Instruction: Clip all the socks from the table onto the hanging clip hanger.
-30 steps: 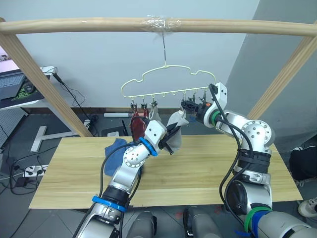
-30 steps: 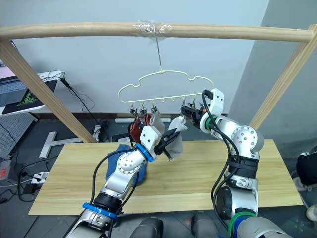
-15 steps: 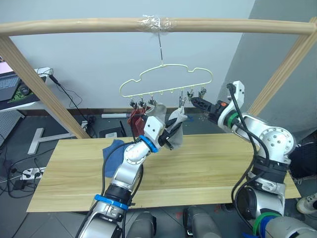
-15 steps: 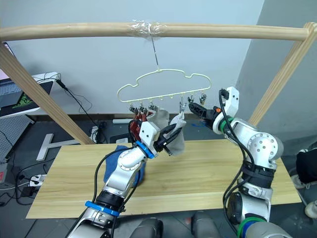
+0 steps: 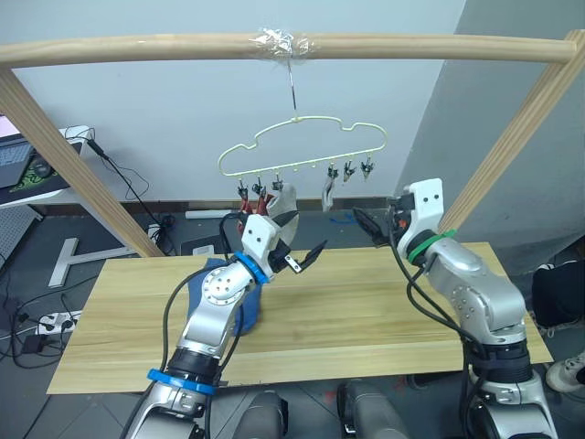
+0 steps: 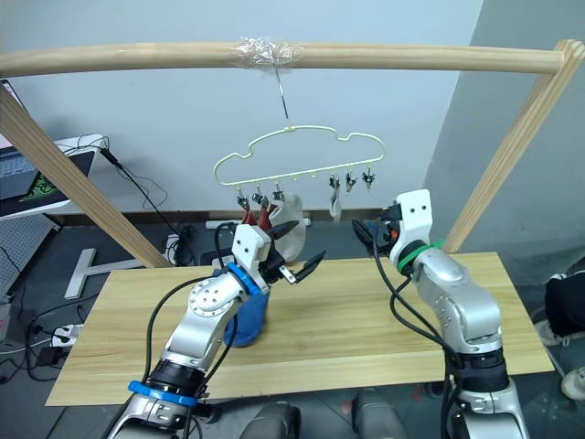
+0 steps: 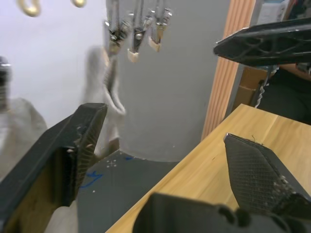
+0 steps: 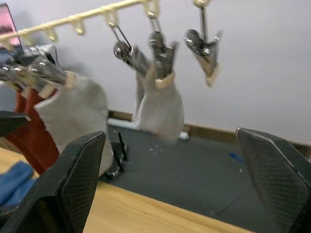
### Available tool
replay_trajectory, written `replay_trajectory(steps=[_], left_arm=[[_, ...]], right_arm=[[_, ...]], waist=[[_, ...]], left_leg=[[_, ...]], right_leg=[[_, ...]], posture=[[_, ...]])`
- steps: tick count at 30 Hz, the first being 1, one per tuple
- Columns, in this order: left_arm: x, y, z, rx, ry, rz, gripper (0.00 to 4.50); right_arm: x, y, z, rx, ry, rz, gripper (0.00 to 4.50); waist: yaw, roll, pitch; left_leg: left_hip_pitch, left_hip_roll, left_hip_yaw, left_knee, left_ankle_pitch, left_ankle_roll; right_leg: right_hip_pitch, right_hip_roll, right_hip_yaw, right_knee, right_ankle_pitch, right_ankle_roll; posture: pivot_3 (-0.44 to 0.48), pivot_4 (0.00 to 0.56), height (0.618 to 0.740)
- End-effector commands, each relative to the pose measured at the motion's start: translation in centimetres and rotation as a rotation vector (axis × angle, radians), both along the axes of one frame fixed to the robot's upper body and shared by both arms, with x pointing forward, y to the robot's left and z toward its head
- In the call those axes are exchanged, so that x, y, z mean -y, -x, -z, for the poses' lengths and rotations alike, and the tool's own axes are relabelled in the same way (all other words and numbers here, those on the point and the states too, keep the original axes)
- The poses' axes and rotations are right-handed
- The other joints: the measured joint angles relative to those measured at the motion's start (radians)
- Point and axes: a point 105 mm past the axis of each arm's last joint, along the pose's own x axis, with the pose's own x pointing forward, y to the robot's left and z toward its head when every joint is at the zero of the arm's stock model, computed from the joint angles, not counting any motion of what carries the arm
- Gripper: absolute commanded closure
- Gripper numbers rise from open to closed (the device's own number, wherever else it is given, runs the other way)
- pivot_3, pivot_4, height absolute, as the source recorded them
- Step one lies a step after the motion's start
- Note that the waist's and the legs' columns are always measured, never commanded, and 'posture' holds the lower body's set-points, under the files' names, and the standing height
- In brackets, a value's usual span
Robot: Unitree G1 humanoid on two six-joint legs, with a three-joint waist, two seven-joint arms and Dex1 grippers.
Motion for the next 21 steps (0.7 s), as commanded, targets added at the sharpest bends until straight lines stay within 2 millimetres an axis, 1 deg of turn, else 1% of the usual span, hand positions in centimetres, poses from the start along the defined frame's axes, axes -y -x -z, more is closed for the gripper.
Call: replay_trajectory(steps=[1, 2, 3, 4, 9, 11, 13, 21], left_arm=[[-1.6, 0.4, -2.3, 0.058, 0.015, -0.02, 0.0], [-1.9, 0.5, -2.4, 0.058, 0.013, -0.026, 0.0], [-2.1, 0.5, -2.6, 0.059, 0.014, -0.031, 0.0], [-2.4, 0.6, -2.8, 0.06, 0.013, -0.039, 0.0], [-3.2, 1.0, -3.3, 0.072, 0.001, -0.061, 0.0], [-3.3, 1.0, -3.4, 0.073, 0.003, -0.069, 0.0], [-3.4, 1.0, -3.3, 0.073, 0.004, -0.082, 0.0], [-2.9, 1.1, -3.6, 0.089, -0.004, -0.07, 0.0]], right_arm=[[-0.4, 0.4, -1.4, 0.135, 0.035, 0.014, 0.38], [-0.5, 0.4, -1.3, 0.141, 0.041, 0.018, 0.57], [-0.5, 0.3, -1.1, 0.143, 0.041, 0.032, 0.96], [-0.6, 0.1, -1.0, 0.144, 0.041, 0.047, 1.24], [-1.4, -0.1, -0.3, 0.16, 0.061, 0.058, 1.24], [-1.3, -0.2, -0.1, 0.161, 0.053, 0.077, 1.59], [-1.5, -0.4, 0.0, 0.164, 0.059, 0.09, 2.19], [-2.4, -1.8, -0.5, 0.183, 0.05, 0.101, 2.19]], waist=[[0.002, 0.0, 0.0], [0.003, 0.0, 0.0], [0.004, 0.0, 0.0], [0.004, 0.0, 0.0], [0.005, 0.0, 0.0], [0.006, 0.0, 0.0], [0.009, 0.0, 0.0], [0.008, 0.0, 0.0]], left_leg=[[0.0, 0.0, 0.0, 0.0, 0.0, 0.0], [0.0, 0.0, 0.0, 0.0, 0.0, 0.0], [0.0, 0.0, 0.0, 0.0, 0.0, 0.0], [0.0, 0.0, 0.0, 0.0, 0.0, 0.0], [0.0, -0.001, -0.001, 0.0, 0.0, 0.0], [0.0, -0.001, -0.001, 0.0, 0.0, 0.0], [0.0, -0.001, -0.002, 0.0, 0.0, 0.0], [0.0, 0.0, -0.001, 0.0, 0.0, 0.0]], right_leg=[[0.0, 0.0, 0.0, 0.0, 0.0, 0.0], [0.0, 0.0, 0.0, 0.0, 0.0, 0.0], [0.0, 0.0, -0.001, 0.0, 0.0, 0.0], [0.0, 0.0, 0.0, 0.0, 0.0, 0.0], [0.0, -0.001, 0.001, 0.0, 0.0, 0.0], [0.0, -0.001, 0.001, 0.0, 0.0, 0.0], [0.0, -0.001, 0.0, 0.0, 0.0, 0.0], [0.0, -0.001, 0.001, 0.001, 0.0, 0.0]], posture=[[-0.015, 0.15, 0.74], [-0.009, 0.146, 0.74], [-0.003, 0.144, 0.74], [-0.003, 0.144, 0.74], [0.02, 0.135, 0.74], [0.025, 0.133, 0.74], [0.025, 0.133, 0.74], [0.035, 0.121, 0.74]])
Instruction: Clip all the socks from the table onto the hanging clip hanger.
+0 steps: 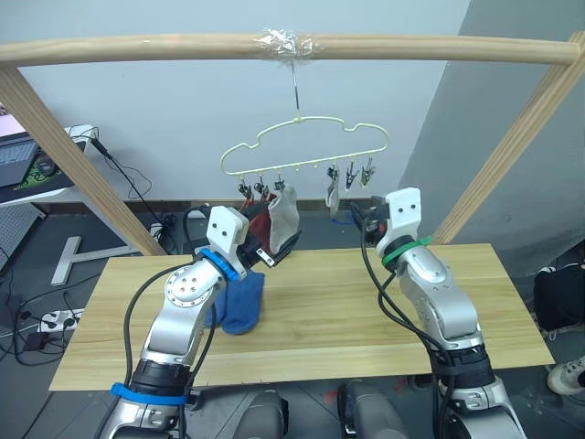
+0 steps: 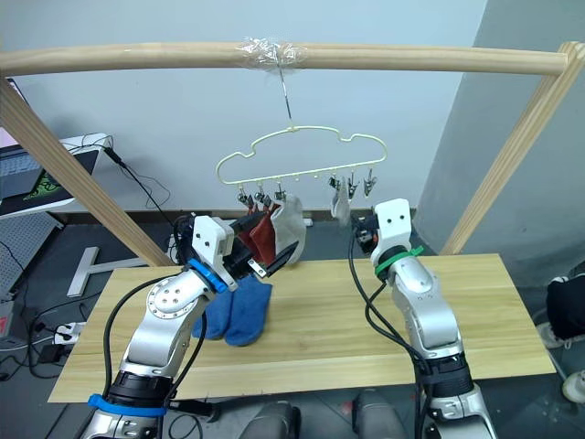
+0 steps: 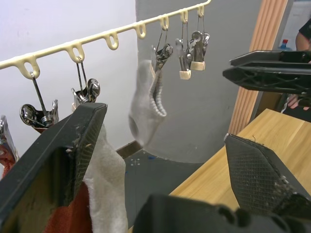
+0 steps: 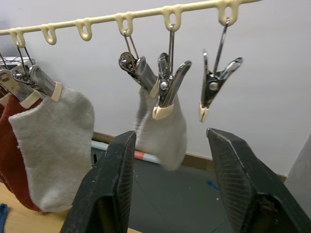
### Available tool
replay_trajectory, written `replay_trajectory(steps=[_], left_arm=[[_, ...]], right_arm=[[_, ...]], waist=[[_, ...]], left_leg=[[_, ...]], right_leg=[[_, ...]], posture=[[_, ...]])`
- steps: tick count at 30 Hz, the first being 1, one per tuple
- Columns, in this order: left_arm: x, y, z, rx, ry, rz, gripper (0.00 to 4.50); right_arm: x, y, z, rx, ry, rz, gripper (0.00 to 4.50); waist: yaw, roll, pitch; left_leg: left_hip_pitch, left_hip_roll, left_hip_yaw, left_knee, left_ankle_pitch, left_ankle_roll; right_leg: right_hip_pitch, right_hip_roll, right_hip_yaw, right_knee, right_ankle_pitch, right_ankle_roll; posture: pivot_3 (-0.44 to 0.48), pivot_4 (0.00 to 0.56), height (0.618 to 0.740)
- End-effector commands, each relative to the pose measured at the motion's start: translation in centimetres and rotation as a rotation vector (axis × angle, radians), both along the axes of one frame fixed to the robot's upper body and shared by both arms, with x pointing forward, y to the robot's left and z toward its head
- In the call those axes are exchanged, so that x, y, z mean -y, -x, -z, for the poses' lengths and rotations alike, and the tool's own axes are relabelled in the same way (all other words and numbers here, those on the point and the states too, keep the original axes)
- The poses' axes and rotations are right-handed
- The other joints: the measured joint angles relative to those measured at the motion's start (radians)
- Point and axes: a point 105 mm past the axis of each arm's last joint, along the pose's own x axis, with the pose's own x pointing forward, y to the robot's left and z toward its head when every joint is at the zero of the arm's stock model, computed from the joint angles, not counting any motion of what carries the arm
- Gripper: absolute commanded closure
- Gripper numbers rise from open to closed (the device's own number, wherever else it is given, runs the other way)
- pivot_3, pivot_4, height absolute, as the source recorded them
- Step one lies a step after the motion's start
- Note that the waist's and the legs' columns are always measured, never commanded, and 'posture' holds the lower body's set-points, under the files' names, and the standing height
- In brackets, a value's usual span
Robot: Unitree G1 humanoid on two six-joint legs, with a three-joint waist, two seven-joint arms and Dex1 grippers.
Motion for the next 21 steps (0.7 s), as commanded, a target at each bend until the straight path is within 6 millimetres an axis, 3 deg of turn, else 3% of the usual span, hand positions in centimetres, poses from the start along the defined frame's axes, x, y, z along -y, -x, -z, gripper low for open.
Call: replay_trajectory(steps=[1, 10, 21], left_arm=[[0.3, 0.4, -1.7, 0.071, -0.003, 0.016, 0.0], [0.2, 0.4, -2.9, 0.098, 0.006, 0.022, 0.0], [0.3, 0.7, -3.4, 0.097, 0.021, 0.02, 0.0]], right_arm=[[-0.8, -0.6, -1.8, 0.076, -0.01, -0.003, 2.19], [-1.3, -3.8, -2.6, 0.096, 0.004, 0.064, 2.19], [-2.7, -4.6, -3.3, 0.111, 0.001, 0.032, 2.19]], waist=[[0.0, 0.0, 0.0], [0.001, 0.0, 0.0], [0.0, 0.0, 0.0]], left_leg=[[0.0, 0.0, 0.0, 0.0, 0.0, 0.0], [0.0, 0.0, 0.002, 0.0, 0.0, 0.0], [0.0, 0.0, 0.002, 0.0, 0.0, 0.0]], right_leg=[[0.0, 0.0, 0.0, 0.0, 0.0, 0.0], [0.0, 0.0, 0.0, 0.001, 0.003, -0.005], [0.0, 0.0, 0.0, 0.002, 0.003, -0.005]], posture=[[0.035, 0.121, 0.74], [0.041, 0.119, 0.74], [0.055, 0.131, 0.74]])
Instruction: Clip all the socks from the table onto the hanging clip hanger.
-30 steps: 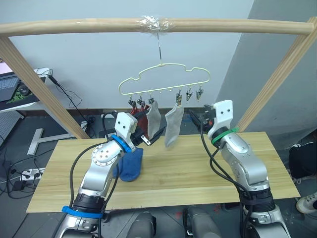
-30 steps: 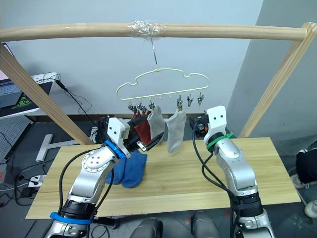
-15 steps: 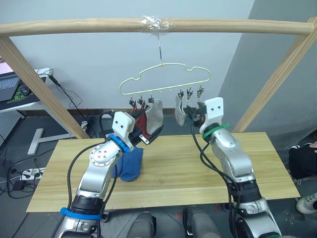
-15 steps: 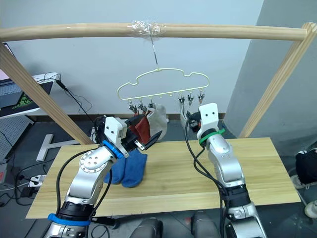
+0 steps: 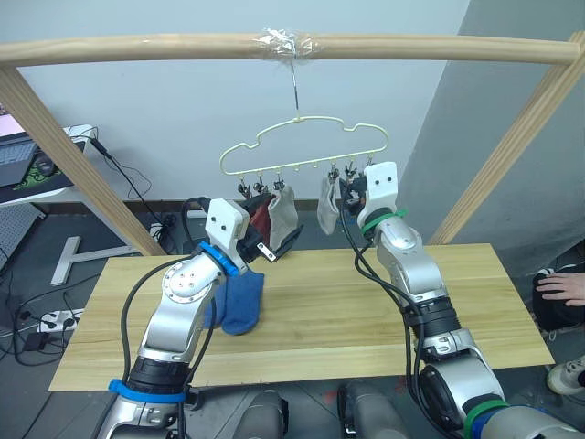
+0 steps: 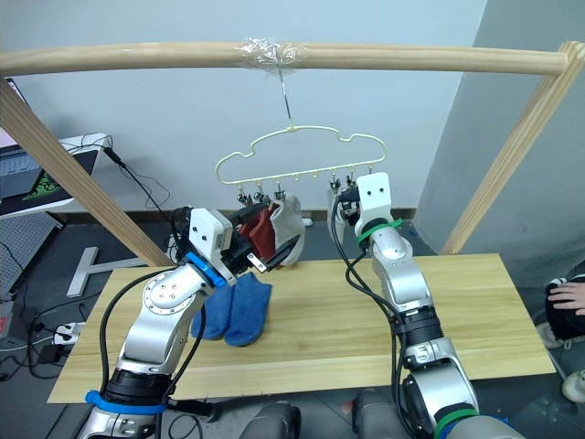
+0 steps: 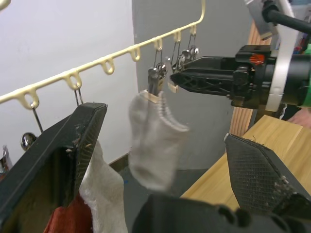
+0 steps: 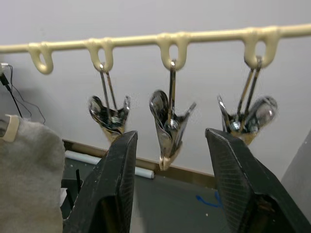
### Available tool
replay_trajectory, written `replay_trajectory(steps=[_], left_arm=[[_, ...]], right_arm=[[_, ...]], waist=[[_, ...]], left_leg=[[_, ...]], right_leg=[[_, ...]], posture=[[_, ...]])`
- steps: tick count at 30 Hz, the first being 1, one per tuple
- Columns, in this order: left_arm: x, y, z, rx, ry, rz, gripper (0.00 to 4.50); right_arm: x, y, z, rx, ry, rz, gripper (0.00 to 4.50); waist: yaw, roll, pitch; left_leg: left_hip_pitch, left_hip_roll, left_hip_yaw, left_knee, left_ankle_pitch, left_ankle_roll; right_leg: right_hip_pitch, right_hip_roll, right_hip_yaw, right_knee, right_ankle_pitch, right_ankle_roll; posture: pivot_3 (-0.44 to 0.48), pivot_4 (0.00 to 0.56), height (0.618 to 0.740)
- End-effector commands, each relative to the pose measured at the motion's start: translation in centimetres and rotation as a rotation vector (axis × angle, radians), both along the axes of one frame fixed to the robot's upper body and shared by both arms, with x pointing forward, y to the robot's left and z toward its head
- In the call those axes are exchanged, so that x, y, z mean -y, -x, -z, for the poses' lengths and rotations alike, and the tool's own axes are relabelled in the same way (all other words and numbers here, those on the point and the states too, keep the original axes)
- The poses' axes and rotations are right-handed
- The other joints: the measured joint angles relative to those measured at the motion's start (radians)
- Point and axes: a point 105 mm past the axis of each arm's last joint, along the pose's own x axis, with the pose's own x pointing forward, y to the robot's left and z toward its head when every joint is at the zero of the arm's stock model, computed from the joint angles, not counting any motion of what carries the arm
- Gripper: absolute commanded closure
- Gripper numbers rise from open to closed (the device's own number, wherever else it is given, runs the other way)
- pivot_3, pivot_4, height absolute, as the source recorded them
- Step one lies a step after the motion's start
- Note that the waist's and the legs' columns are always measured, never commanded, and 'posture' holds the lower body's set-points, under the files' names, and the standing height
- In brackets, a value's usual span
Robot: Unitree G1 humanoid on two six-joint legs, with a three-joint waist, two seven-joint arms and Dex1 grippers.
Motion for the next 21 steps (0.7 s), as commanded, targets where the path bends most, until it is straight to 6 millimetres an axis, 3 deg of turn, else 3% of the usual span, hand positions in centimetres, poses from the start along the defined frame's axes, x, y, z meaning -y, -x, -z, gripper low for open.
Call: replay_trajectory(steps=[1, 9, 21], left_arm=[[-0.2, 0.3, -1.6, 0.045, 0.029, 0.0, 0.0], [0.3, 0.1, -2.6, 0.058, 0.057, 0.005, 0.0], [0.3, 0.3, -2.6, 0.05, 0.062, 0.007, 0.0]], right_arm=[[-0.8, 0.1, -1.9, 0.066, -0.013, -0.026, 2.19], [-1.1, -0.1, -2.2, 0.071, -0.005, -0.049, 2.19], [-0.6, 0.2, -2.6, 0.109, 0.001, -0.077, 2.19]], waist=[[0.0, 0.0, 0.0], [0.001, 0.0, 0.0], [0.001, 0.0, 0.0]], left_leg=[[0.0, 0.0, 0.0, 0.0, 0.0, 0.0], [0.0, 0.0, 0.0, 0.001, 0.0, 0.0], [0.0, 0.0, 0.0, 0.0, 0.0, 0.0]], right_leg=[[0.0, 0.0, 0.0, 0.0, 0.0, 0.0], [0.0, 0.0, 0.0, 0.0, 0.0, 0.0], [0.0, 0.0, 0.0, 0.001, 0.0, 0.0]], posture=[[0.055, 0.131, 0.74], [0.061, 0.138, 0.74], [0.059, 0.15, 0.74]])
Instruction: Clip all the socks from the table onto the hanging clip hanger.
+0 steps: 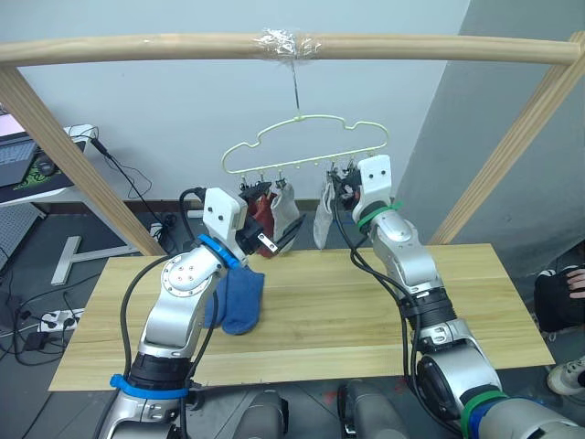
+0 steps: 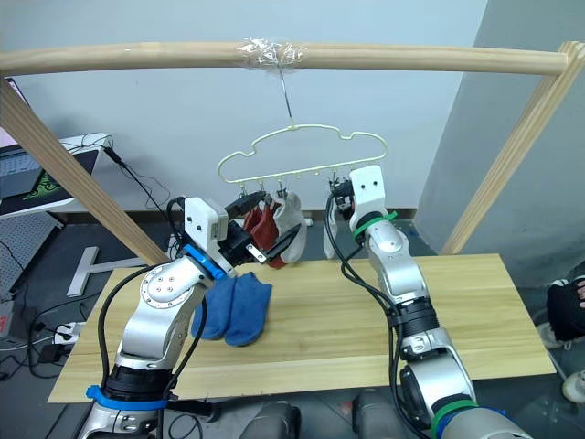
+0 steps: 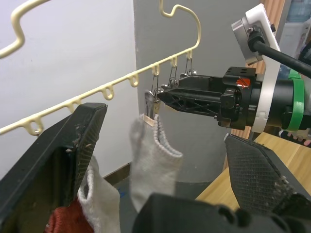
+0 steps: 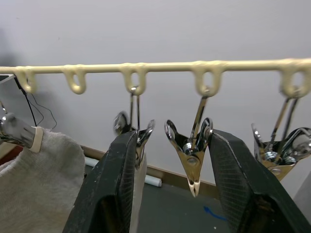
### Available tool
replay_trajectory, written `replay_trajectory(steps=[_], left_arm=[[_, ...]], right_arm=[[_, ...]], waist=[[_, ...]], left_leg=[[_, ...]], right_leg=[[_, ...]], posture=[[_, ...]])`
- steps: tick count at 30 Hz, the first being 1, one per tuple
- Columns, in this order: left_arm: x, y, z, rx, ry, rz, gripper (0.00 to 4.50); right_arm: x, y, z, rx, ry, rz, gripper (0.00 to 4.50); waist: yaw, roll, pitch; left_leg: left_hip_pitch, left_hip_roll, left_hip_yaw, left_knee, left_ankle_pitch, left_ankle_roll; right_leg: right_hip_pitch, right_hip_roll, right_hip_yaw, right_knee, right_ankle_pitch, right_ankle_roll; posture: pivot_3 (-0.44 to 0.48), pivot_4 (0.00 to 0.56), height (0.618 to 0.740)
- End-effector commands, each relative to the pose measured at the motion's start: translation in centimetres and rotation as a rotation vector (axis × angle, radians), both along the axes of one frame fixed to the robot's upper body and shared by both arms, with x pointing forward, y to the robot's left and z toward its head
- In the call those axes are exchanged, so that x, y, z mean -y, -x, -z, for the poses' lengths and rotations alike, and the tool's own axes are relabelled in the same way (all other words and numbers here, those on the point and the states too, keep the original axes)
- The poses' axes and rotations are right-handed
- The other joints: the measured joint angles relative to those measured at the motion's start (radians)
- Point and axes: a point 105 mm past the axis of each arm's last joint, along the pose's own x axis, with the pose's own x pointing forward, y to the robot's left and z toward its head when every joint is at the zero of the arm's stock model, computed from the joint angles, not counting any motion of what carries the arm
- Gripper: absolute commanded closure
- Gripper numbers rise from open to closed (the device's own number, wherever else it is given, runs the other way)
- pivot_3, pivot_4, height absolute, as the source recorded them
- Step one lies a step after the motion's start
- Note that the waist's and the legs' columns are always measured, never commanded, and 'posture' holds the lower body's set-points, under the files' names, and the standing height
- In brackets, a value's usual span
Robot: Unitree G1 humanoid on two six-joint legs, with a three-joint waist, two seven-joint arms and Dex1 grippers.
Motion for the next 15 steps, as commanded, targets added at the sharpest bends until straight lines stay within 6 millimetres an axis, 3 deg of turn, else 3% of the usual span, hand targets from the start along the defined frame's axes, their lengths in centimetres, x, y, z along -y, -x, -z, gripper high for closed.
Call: replay_trajectory(steps=[1, 9, 15], left_arm=[[0.1, 0.5, -1.2, 0.041, 0.015, 0.008, 0.0], [0.1, 0.5, -1.0, 0.035, 0.017, 0.001, 0.0], [0.3, 0.3, -1.2, 0.037, 0.022, 0.009, 0.0]], right_arm=[[0.2, 1.0, -2.0, 0.1, -0.025, -0.031, 2.19], [1.4, 2.7, -1.2, 0.109, -0.028, -0.016, 2.19], [1.5, 2.3, 0.0, 0.059, -0.006, 0.012, 2.19]], waist=[[0.0, 0.0, 0.0], [0.001, 0.0, 0.0], [0.0, 0.0, 0.0]], left_leg=[[0.0, 0.0, 0.0, 0.0, 0.0, 0.0], [0.0, 0.0, -0.001, 0.0, 0.0, 0.0], [0.001, 0.001, 0.0, 0.0, 0.0, 0.0]], right_leg=[[0.0, 0.0, 0.0, 0.0, 0.0, 0.0], [0.0, 0.0, 0.0, 0.0, 0.0, 0.0], [0.001, 0.001, 0.0, 0.001, 0.0, 0.0]], posture=[[0.059, 0.15, 0.74], [0.059, 0.15, 0.74], [0.048, 0.155, 0.74]])
